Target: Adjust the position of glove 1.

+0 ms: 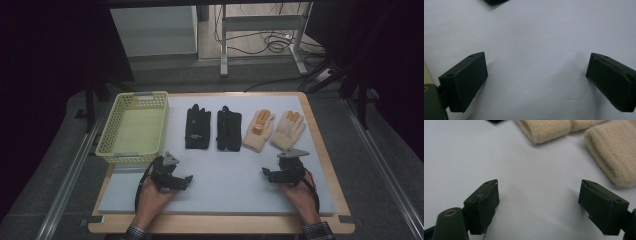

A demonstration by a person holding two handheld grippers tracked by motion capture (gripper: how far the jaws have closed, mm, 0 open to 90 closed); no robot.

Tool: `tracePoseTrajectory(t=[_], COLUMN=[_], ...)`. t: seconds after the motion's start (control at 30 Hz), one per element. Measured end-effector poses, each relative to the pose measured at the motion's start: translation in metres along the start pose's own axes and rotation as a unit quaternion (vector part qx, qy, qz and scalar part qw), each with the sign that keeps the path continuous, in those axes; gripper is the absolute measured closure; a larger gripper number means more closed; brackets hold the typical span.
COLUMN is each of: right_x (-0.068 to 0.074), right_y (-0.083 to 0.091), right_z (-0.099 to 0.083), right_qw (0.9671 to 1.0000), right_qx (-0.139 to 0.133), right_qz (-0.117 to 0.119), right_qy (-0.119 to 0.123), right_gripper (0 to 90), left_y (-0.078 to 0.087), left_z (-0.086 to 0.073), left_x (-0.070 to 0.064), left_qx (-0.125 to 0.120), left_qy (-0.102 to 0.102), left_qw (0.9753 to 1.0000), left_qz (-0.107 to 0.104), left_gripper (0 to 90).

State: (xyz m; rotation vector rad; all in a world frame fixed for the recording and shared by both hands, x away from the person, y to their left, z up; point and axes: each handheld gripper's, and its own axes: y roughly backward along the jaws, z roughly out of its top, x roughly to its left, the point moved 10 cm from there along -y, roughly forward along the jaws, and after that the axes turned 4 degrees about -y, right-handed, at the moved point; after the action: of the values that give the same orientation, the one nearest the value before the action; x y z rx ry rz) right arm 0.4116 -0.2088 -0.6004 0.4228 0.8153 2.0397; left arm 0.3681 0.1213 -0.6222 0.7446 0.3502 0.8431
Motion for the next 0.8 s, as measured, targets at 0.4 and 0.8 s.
tracePoseTrajectory(t=[0.4,0.8], right_x=[0.0005,-0.0001], right_y=[-0.0001,-0.0003], right_z=[-0.0004,-0.0004], right_qw=[1.0,1.0], right_qx=[0.001,0.002], right_qz=[0.0,-0.004], right_qy=[0.002,0.001], right_gripper=[15.0,13.5], left_y=[0.0,-0.0001], left_z=[0.0,0.0], left_x=[-0.0001,-0.0001], left_qx=[-0.001,-0.002], left_qy=[0.0,0.0], left_qw=[1.0,1.0], left_qz=[0.0,0.0], left_gripper=[3.7,3.8])
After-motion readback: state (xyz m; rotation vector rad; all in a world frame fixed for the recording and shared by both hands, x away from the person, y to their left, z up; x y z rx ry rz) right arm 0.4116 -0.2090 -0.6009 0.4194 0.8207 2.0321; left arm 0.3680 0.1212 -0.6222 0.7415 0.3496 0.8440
